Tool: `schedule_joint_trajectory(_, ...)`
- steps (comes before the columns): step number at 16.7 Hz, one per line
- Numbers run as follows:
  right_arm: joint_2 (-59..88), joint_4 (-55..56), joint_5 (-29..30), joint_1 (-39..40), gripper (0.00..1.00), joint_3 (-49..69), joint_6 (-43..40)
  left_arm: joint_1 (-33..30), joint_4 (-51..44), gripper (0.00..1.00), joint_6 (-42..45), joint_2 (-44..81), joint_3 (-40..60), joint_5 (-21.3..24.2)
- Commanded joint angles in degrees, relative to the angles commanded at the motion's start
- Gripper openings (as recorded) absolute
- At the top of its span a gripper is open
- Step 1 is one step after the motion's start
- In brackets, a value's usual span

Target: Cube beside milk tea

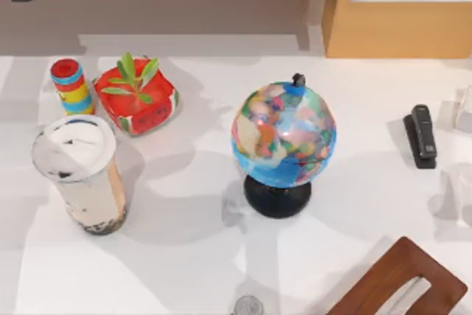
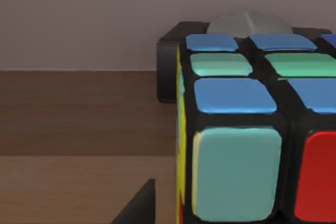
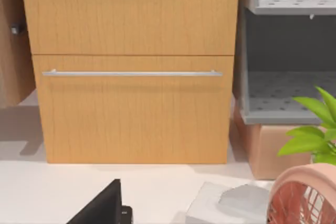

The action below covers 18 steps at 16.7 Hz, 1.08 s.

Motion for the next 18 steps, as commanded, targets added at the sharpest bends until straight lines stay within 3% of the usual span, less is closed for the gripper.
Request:
schedule_joint_trajectory(8, 0.0, 0.0, 0.0, 0.0, 1.0, 0.0, 0.0, 0.0, 0.0, 0.02, 0.0, 0.0, 0.0, 0.0)
schedule_joint_trajectory(18, 0.0, 0.0, 0.0, 0.0, 1.0, 0.0, 0.0, 0.15, -0.14, 0.0, 0.1, -0.22, 0.0, -0.03)
